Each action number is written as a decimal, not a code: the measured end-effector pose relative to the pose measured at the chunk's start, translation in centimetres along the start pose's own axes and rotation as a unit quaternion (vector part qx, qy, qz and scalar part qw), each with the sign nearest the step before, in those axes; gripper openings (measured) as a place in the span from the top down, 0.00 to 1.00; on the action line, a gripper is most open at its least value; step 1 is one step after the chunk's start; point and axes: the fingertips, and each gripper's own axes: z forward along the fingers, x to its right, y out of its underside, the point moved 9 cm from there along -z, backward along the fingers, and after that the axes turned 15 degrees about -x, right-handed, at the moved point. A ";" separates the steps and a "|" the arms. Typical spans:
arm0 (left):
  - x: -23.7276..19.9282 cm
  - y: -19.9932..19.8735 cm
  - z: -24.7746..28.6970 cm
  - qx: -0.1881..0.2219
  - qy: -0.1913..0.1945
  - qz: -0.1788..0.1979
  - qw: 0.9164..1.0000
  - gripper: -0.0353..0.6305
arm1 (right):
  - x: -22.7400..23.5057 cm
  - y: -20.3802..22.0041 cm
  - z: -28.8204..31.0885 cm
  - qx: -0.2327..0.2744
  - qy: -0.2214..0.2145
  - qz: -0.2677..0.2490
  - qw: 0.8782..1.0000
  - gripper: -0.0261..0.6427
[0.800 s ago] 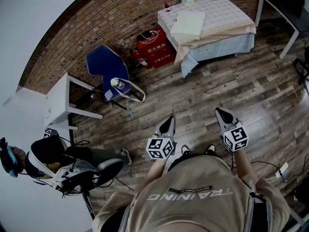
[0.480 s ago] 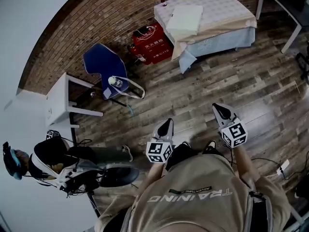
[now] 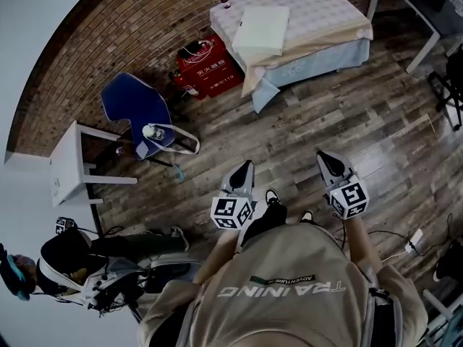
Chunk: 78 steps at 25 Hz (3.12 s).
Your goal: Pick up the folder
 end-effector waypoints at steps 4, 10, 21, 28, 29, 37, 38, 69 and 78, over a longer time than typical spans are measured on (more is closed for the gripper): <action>-5.2 -1.3 0.9 0.022 -0.008 -0.012 1.000 0.94 | -0.5 -2.0 3.1 0.002 0.049 0.035 0.998 0.94; -11.5 -2.9 3.9 0.016 0.019 0.001 1.000 0.94 | 0.5 -5.4 6.9 0.018 0.097 0.072 0.992 0.94; -16.0 -6.6 10.7 -0.012 0.071 -0.032 0.997 0.94 | 3.0 -6.5 15.0 -0.051 0.064 0.099 0.992 0.94; -16.4 -11.6 14.8 -0.020 0.058 -0.038 0.997 0.94 | 9.8 -7.9 20.2 -0.048 0.033 0.104 0.993 0.94; -16.5 -12.5 15.3 -0.020 0.055 -0.046 0.997 0.94 | 11.0 -8.6 20.5 -0.043 0.029 0.099 0.994 0.94; -16.7 -17.2 22.3 -0.020 0.041 -0.098 0.994 0.94 | 20.7 -12.1 25.0 -0.029 0.017 0.097 0.995 0.94; -16.6 -17.4 22.9 -0.024 0.042 -0.103 0.994 0.94 | 21.1 -12.1 25.3 -0.031 0.014 0.101 0.994 0.94; -36.9 -30.9 48.3 -0.169 0.167 0.002 0.971 0.94 | 34.1 -24.9 44.0 -0.067 0.132 0.185 0.972 0.94; -41.3 -30.3 54.6 -0.272 0.208 -0.033 0.939 0.73 | 36.1 -23.5 47.6 -0.146 0.110 0.252 0.950 0.94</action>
